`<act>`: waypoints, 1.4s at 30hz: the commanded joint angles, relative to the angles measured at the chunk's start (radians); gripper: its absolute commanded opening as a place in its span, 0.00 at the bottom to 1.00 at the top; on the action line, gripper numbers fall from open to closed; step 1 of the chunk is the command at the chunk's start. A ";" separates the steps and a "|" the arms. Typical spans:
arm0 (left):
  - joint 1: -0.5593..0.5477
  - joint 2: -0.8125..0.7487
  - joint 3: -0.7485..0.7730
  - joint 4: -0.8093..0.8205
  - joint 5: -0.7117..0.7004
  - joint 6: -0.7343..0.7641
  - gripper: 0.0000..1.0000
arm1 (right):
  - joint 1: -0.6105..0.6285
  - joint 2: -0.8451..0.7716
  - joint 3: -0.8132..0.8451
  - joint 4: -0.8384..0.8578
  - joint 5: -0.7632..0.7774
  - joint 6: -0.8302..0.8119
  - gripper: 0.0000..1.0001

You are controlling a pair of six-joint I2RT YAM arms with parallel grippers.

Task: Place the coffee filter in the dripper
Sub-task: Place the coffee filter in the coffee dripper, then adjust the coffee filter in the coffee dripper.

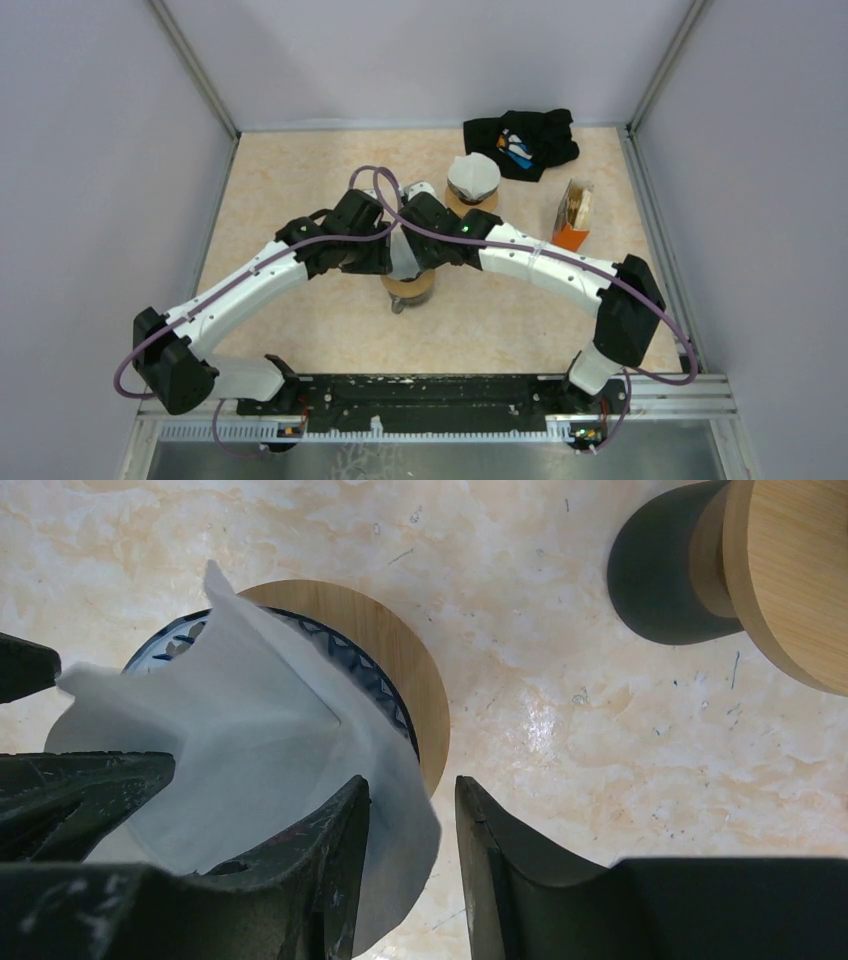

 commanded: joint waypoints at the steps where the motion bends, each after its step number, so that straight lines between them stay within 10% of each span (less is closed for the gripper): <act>1: 0.004 0.002 -0.013 0.030 0.013 0.006 0.59 | -0.002 0.003 0.002 0.031 -0.026 -0.016 0.39; 15: 0.059 -0.111 -0.034 0.161 0.110 0.000 0.75 | -0.003 -0.015 0.028 0.034 -0.064 -0.026 0.42; 42: 0.141 -0.022 -0.100 0.197 0.125 0.046 0.75 | -0.002 0.009 0.020 0.044 -0.065 -0.026 0.42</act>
